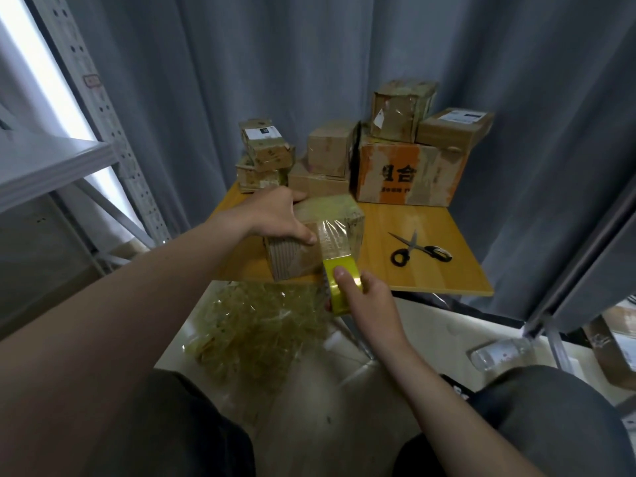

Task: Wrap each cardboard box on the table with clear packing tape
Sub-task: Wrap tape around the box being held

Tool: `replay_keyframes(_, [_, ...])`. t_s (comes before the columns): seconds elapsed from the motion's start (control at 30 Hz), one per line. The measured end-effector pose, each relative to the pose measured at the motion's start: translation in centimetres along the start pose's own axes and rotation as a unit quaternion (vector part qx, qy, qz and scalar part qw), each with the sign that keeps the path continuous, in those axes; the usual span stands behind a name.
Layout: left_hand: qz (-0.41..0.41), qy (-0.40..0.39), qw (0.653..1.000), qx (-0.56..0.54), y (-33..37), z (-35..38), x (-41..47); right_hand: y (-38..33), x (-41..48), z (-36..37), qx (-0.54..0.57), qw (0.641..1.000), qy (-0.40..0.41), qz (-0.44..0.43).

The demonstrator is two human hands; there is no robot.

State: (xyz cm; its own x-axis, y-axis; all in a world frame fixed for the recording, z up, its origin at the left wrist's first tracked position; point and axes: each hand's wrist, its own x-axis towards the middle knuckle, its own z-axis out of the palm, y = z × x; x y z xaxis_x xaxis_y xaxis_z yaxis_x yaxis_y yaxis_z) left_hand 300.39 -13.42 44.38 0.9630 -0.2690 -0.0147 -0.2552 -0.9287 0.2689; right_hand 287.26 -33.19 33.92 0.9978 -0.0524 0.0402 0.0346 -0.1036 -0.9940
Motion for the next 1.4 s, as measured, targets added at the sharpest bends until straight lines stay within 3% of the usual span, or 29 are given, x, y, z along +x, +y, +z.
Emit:
replay_keyframes(0.1, [0.006, -0.002, 1.0, 0.0, -0.3, 0.1, 0.0, -0.1, 0.1, -0.7, -0.068, 0.998, 0.003, -0.005])
replay_keyframes(0.2, [0.013, 0.003, 1.0, -0.006, 0.0, 0.3, -0.1, -3.5, 1.1, -1.6, -0.198, 0.966, 0.049, -0.158])
replay_keyframes(0.3, [0.029, 0.001, 1.0, -0.008, 0.0, 0.3, -0.3, -8.3, 3.2, 0.0, -0.329, 0.911, -0.055, -0.242])
replay_keyframes(0.43, [0.071, -0.005, 0.997, -0.042, -0.7, 0.4, -0.3, -9.5, 6.7, 4.1, -0.463, 0.85, -0.161, -0.194])
replay_keyframes(0.67, [0.033, 0.001, 0.996, -0.078, 0.4, 0.3, -0.9, -7.9, 8.8, 1.2, -0.562, 0.808, -0.087, -0.152])
replay_keyframes(0.77, [0.015, 0.01, 0.997, -0.071, 0.6, 0.4, -0.8, -7.8, 8.3, -0.1, -0.539, 0.831, -0.08, -0.11])
replay_keyframes(0.87, [0.013, -0.016, 0.996, -0.085, 0.4, -0.2, -0.6, -6.8, 6.6, -1.2, -0.43, 0.899, -0.033, -0.071])
replay_keyframes(1.0, [-0.016, -0.098, 0.988, -0.122, -0.3, -1.8, -0.7, -6.4, 3.0, -3.1, -0.27, 0.96, 0.044, -0.06])
replay_keyframes(1.1, [-0.072, -0.146, 0.969, -0.185, -0.5, -1.9, -0.8, -7.1, 0.1, -3.0, -0.128, 0.99, -0.006, -0.054])
replay_keyframes(1.2, [-0.126, -0.189, 0.941, -0.249, -0.9, -1.1, -0.4, -6.9, -0.4, -2.2, -0.084, 0.99, -0.07, -0.085])
replay_keyframes(1.27, [-0.123, -0.117, 0.962, -0.213, -1.1, -0.5, 0.1, -6.5, 0.4, -1.6, -0.058, 0.989, -0.088, -0.1])
replay_keyframes(1.37, [-0.084, 0.059, 0.991, -0.086, -1.2, 0.2, 0.7, -5.7, 2.5, -0.8, 0.002, 0.99, -0.098, -0.101])
replay_keyframes(1.4, [-0.072, 0.066, 0.992, -0.082, -1.1, 0.2, 0.7, -5.7, 3.1, -0.6, 0.004, 0.991, -0.089, -0.1])
